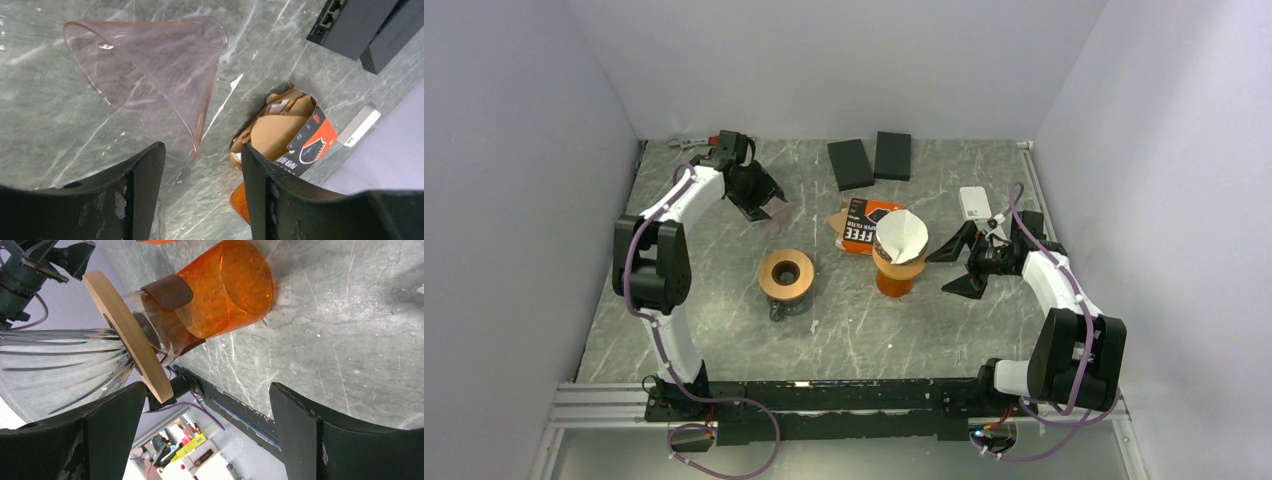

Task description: Place the coffee filter in the dripper

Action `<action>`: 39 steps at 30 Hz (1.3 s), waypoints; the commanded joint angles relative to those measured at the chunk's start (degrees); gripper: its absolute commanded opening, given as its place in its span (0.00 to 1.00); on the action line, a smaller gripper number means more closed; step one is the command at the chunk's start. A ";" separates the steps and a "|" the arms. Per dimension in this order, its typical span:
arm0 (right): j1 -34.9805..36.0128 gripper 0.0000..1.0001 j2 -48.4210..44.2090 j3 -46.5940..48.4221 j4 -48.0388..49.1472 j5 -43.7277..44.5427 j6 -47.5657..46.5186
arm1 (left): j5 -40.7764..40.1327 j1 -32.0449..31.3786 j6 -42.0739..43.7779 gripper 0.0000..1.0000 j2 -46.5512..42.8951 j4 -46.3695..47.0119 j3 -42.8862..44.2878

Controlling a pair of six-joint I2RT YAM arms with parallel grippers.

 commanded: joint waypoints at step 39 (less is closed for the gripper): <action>-2.48 1.00 0.62 4.76 -1.85 -0.83 -3.01 | 2.12 0.79 16.72 0.00 -18.89 -0.93 1.16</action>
